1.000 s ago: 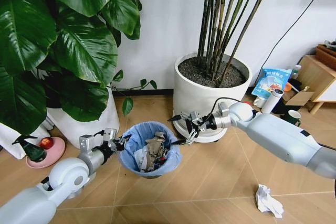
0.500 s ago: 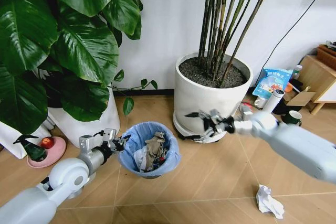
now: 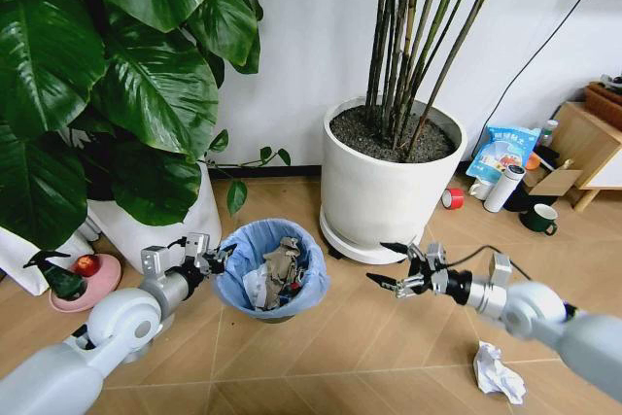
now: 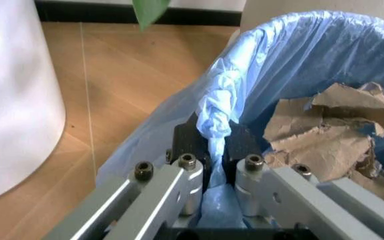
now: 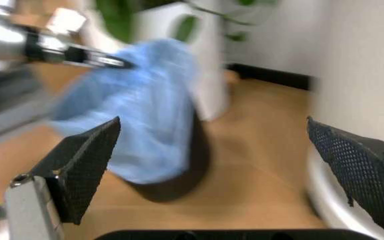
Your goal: Pick up the trash bin and place the garbage on the floor into it.
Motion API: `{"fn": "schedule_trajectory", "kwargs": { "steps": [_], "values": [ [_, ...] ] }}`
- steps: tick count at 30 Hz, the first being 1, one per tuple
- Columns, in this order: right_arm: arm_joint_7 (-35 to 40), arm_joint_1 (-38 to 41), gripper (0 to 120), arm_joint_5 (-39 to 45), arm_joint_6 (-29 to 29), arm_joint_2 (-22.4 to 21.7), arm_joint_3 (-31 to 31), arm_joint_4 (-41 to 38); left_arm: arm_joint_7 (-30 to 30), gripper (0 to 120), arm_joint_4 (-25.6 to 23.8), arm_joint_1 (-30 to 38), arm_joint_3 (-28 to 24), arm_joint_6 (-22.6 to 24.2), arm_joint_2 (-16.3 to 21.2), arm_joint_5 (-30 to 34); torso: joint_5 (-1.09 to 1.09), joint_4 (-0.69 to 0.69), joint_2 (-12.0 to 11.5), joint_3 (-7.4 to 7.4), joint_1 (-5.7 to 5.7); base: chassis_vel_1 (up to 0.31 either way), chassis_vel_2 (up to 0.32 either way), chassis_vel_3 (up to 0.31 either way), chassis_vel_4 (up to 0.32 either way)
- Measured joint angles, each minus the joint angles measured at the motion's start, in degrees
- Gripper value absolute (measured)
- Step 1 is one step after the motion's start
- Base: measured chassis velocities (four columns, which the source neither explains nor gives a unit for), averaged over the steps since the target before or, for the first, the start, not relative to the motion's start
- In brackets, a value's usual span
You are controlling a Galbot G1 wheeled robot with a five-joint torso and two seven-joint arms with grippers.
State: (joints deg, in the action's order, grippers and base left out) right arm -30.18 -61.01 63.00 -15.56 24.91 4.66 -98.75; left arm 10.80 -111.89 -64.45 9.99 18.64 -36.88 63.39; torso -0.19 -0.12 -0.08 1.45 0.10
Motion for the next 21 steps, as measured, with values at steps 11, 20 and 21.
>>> {"fn": "schedule_trajectory", "kwargs": {
  "steps": [11, 20, 21],
  "values": [
    [16.1, -23.2, 100, -8.9, 2.5, 11.3, -23.9, 4.4, -0.2, 1, 0.1, -0.2, 0.7, -0.2, -0.1, -0.2, 0.01, -0.02, 0.0, 0.00, 0.00, 0.000, 0.000, 0.000, 0.000],
    [16.2, -31.6, 100, -19.4, 3.2, 21.2, -36.3, 9.5, -0.2, 1, 0.3, -0.2, 0.4, -0.2, -0.5, -0.5, -0.01, -0.02, 0.0, 0.00, 0.00, 0.000, 0.000, 0.000, 0.000],
    [16.0, -32.3, 100, -21.3, 3.5, 22.9, -37.8, 10.7, -0.2, 1, 0.3, -0.1, 0.4, -0.2, -0.5, -0.5, 0.01, -0.02, 0.0, 0.00, 0.00, 0.000, 0.000, 0.000, 0.000]
  ]
}}
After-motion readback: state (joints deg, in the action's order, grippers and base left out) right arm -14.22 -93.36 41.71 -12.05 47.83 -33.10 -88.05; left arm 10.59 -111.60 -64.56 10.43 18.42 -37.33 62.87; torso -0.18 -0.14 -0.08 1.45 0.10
